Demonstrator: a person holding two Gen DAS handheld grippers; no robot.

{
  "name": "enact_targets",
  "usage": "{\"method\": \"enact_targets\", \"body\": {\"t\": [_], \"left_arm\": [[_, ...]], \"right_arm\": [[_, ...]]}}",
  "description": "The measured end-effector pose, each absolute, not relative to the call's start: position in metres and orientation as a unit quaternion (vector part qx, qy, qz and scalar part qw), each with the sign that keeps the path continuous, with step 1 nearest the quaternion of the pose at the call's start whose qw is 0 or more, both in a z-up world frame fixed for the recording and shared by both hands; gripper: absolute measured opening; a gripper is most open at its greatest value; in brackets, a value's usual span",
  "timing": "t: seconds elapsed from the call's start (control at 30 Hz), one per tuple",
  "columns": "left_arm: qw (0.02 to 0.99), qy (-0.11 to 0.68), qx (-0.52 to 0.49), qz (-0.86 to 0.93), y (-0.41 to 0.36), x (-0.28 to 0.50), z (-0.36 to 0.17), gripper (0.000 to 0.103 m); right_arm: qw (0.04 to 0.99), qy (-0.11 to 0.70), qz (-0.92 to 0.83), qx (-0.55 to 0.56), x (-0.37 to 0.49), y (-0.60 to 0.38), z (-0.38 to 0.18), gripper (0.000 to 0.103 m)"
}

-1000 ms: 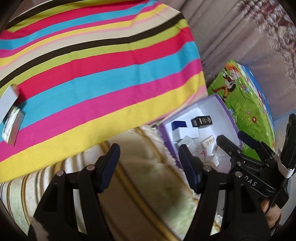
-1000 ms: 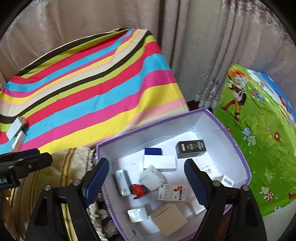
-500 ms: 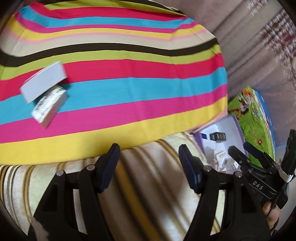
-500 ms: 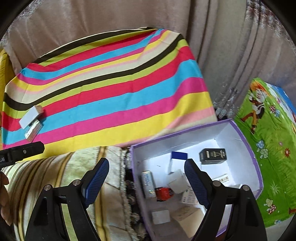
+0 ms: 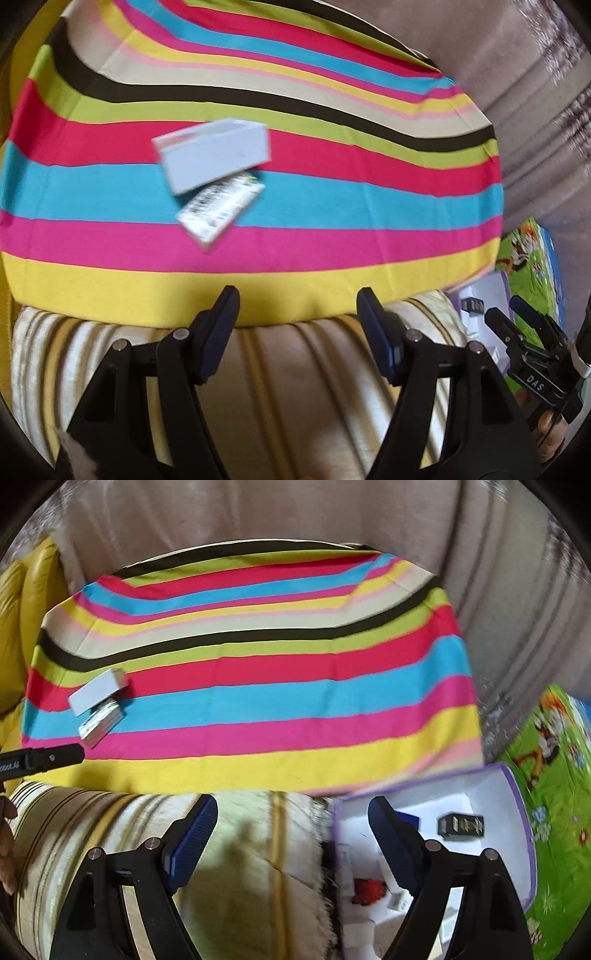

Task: Organize rigid objects
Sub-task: 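Move both open tools back over the cloth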

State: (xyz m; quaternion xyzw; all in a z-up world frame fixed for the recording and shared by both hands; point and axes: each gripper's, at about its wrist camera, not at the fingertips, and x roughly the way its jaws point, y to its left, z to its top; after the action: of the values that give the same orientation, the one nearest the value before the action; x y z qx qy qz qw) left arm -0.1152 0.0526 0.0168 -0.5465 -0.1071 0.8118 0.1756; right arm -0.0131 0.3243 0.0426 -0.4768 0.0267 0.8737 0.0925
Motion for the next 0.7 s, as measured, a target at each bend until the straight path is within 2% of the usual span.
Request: {"method": "enact_targets", "body": {"t": [0.3, 0.57, 0.7], "left_arm": [[0.138, -0.12, -0.553, 0.813, 0.024, -0.13, 0.006, 0.069], [0.108, -0.134, -0.561, 0.81, 0.011, -0.135, -0.004, 0.069], [0.097, -0.138, -0.563, 0.809, 0.002, -0.134, -0.007, 0.069]], "right_arm": [[0.039, 0.001, 0.875, -0.483, -0.042, 0.283, 0.04, 0.085], [-0.03, -0.025, 0.879, -0.475, -0.072, 0.244, 0.044, 0.091], [-0.064, -0.023, 0.882, -0.466, -0.089, 0.229, 0.048, 0.102]]}}
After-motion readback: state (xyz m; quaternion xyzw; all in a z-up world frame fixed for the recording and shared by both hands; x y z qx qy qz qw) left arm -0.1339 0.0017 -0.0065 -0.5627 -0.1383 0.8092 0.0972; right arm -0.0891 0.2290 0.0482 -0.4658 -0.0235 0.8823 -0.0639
